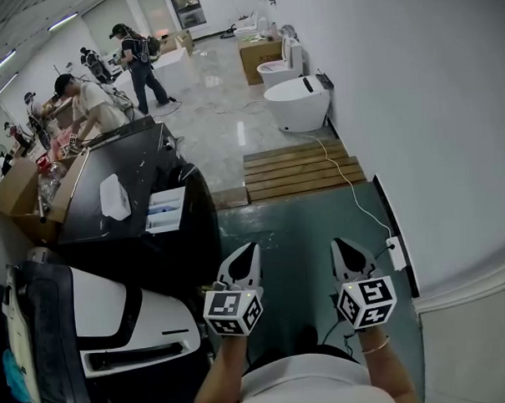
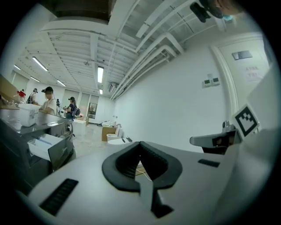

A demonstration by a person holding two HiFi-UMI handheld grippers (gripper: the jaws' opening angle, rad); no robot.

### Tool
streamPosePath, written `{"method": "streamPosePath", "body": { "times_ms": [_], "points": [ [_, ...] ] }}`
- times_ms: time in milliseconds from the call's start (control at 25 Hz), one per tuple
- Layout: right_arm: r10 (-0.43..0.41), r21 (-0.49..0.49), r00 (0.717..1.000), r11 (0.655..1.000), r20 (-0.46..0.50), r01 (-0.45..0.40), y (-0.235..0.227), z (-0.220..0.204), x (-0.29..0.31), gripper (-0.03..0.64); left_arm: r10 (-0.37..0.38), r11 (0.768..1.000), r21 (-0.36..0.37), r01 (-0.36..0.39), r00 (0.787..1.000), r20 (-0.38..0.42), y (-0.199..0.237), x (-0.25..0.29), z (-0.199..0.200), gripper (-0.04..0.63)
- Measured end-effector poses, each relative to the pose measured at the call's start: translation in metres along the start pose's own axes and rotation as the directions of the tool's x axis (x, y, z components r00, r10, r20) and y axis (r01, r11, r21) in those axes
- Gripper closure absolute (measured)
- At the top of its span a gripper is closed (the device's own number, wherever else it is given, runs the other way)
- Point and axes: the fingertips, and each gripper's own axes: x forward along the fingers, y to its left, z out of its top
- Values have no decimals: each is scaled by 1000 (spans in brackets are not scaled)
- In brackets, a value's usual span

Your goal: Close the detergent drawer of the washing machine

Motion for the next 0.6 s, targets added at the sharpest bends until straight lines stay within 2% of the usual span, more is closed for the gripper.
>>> {"method": "streamPosePath", "body": {
  "times_ms": [240, 480, 600],
  "points": [
    [-28, -11, 1000, 1000, 4, 28, -20, 2, 1, 615, 17, 1000, -3, -17, 1000, 7, -5, 9, -1, 599],
    [-13, 10, 1000, 1000, 20, 12, -35, 4, 2, 610, 48, 999, -14, -48, 999, -1, -8, 19, -10, 561],
    [-6, 21, 1000, 1000, 7, 6, -40, 1, 6, 584, 60, 998, -18, -60, 998, -17, -10, 22, -16, 540]
  ]
}}
